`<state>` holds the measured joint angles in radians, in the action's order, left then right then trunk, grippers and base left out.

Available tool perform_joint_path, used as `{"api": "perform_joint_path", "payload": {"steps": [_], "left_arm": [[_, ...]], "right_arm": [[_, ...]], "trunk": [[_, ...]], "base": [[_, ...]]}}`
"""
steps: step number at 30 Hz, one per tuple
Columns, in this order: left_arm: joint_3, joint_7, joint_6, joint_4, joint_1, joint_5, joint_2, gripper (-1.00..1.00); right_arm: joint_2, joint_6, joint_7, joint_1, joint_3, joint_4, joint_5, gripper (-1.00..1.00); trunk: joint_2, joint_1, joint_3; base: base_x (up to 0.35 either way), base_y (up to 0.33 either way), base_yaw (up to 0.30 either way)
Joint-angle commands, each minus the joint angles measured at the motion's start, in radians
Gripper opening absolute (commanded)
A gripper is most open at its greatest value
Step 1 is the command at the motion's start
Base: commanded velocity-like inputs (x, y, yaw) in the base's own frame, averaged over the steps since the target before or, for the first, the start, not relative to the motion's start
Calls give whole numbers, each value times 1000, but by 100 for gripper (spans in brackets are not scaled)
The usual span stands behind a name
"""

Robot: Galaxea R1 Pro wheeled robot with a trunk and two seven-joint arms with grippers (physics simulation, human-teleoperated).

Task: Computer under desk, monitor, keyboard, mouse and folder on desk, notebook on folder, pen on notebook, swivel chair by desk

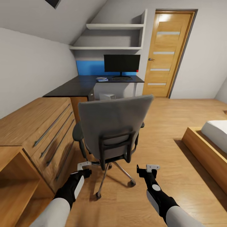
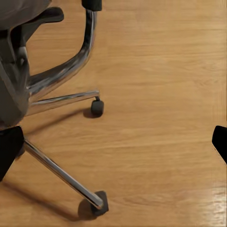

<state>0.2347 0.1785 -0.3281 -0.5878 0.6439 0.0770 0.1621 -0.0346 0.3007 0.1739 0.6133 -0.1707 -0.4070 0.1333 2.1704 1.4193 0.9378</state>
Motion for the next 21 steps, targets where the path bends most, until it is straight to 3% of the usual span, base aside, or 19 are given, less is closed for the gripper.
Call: {"api": "perform_joint_path", "payload": {"steps": [1,21], "left_arm": [[5,-2,-3,-8,0,7,0,100],[6,-4,14,-33,0,3,-7,100]], "right_arm": [[1,10,6,1,-9,3,10,100],[4,107,4,0,-9,13,9,100]], "trunk": [[0,0,1],[0,0,1]], "base": [[303,0,0],[310,0,0]]}}
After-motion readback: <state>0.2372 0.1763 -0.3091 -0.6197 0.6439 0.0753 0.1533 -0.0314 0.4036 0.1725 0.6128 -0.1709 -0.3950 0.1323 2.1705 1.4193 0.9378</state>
